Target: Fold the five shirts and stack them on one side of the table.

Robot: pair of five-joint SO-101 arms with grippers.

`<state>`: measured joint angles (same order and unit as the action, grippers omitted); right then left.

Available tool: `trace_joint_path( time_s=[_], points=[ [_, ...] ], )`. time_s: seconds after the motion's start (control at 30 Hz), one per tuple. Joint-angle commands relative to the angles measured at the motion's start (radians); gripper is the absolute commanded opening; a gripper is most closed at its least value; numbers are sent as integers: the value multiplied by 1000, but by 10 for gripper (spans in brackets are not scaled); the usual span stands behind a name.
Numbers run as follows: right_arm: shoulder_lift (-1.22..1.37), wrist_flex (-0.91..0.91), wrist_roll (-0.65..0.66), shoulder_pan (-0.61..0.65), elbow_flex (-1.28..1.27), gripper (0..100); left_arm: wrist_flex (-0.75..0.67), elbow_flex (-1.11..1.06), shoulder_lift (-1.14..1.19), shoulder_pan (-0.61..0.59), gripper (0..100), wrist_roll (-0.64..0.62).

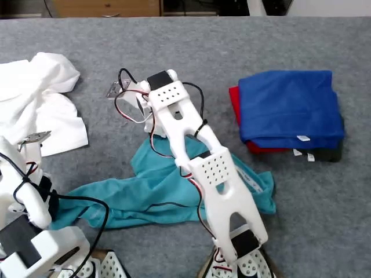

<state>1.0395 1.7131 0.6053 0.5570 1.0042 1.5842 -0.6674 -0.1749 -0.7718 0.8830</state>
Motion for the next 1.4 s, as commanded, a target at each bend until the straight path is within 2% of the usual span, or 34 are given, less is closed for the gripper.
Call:
trace_joint_path(
  time_s=[0.0,0.23,0.4,0.5,0.6,0.8,0.9,1.13,1.37],
  points=[
    [-13,77,-12,-24,194,1,5,49,-35,6,19,-23],
    [-228,75,-169,-120,430,1,3,359,-35,11,19,-273],
    [-467,60,-213,-139,624,1,9,634,-35,43,19,-535],
    [-598,-25,-213,-142,667,1,11,790,-35,61,19,-672],
    [-733,-124,-215,-176,651,1,43,948,-38,72,19,-743],
    [-931,-302,-215,-262,647,1,170,1257,-97,98,19,-758],
    [-1010,-345,-215,-286,647,1,175,1324,-168,104,19,-752],
    [-1176,-410,-209,-317,645,1,175,1366,-423,97,19,-740],
    [-1311,-408,-206,-426,645,2,175,1361,-714,100,19,-592]
  ],
)
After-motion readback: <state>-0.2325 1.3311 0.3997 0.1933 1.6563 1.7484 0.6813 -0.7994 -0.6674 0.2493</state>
